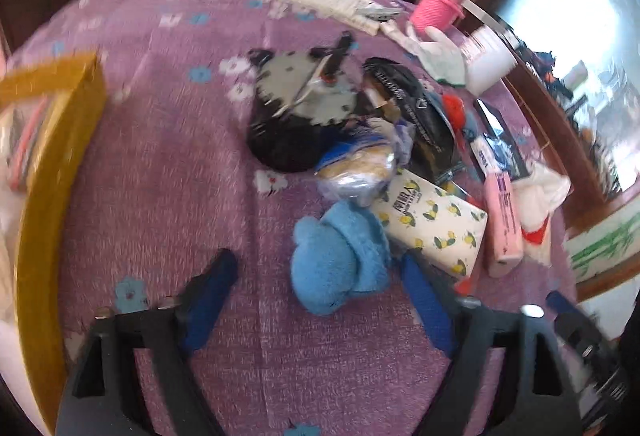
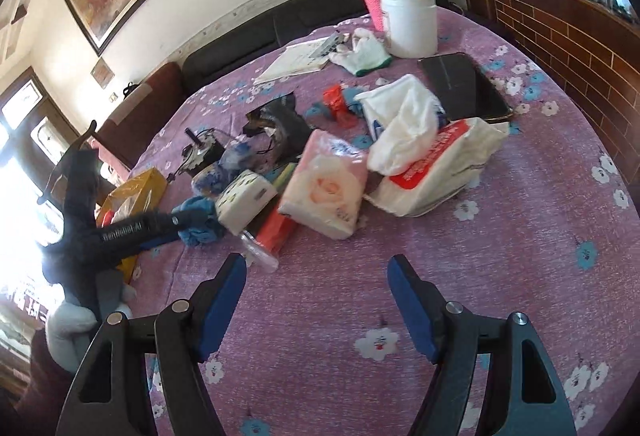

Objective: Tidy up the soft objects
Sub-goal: 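Grasp the blue sock with the left tool while the right tool reaches the pink rose tissue pack, then grasp the pink rose tissue pack with the right tool while the left tool carries the sock to the tray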

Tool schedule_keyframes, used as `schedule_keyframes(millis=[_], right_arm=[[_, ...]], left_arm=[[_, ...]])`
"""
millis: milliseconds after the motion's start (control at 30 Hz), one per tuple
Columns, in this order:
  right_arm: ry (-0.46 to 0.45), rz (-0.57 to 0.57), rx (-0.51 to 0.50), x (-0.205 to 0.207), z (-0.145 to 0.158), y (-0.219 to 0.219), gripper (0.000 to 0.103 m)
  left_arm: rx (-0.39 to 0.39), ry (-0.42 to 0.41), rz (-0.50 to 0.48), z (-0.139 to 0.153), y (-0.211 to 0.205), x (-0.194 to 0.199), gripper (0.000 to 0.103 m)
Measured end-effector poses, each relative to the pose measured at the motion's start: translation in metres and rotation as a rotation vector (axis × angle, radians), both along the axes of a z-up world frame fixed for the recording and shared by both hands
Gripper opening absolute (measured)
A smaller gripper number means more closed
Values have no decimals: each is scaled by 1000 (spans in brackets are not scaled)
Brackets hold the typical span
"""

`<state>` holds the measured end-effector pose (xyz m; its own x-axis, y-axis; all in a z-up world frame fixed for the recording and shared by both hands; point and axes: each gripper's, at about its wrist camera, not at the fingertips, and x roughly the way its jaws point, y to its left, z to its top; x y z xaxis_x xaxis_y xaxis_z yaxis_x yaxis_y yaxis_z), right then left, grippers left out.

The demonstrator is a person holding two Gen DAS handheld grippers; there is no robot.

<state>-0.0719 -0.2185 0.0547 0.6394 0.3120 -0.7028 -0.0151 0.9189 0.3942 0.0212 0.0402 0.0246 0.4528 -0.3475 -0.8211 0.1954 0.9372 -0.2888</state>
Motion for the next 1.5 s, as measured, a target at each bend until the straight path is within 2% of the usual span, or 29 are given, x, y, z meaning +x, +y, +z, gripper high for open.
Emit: schedule_keyframes(millis=[33,167,433,567,700,733,767,1033,1133,1233,1333,1500], right_arm=[[9,-4,12,3,-2,-3,78],[51,-6,77,19,-8,-9,78],[118,-26,203,69,-18,-6,77],[156,-49,208,92,-25,-1,77],[170,-73,229,98,-32,1,77],[169,-76,228,98,-32,1,70],[170,-74,225,98,-32,1,56],[83,-58,156,71,-4,9,54],[52,-38,149,59,11,14,55],[23,9,137,51,26,28,55],[6,87,128,46,36,54,55],[3,233,110,47,41,115,55]], left_arm=[[0,8,-28,-1,-3,1,34],[-4,-18,-45,5,-1,-9,35],[-152,-56,-54,34,32,-45,35],[-194,-65,-42,39,49,-58,35],[-213,-65,-12,39,65,-66,35],[-214,-67,-3,39,69,-67,35],[-217,-69,7,38,73,-68,35],[-248,-82,45,44,94,-79,35],[-244,-105,66,53,113,-88,35],[-221,-141,126,65,144,-97,35],[-161,-163,221,72,186,-102,35],[-46,-134,361,73,251,-98,36]])
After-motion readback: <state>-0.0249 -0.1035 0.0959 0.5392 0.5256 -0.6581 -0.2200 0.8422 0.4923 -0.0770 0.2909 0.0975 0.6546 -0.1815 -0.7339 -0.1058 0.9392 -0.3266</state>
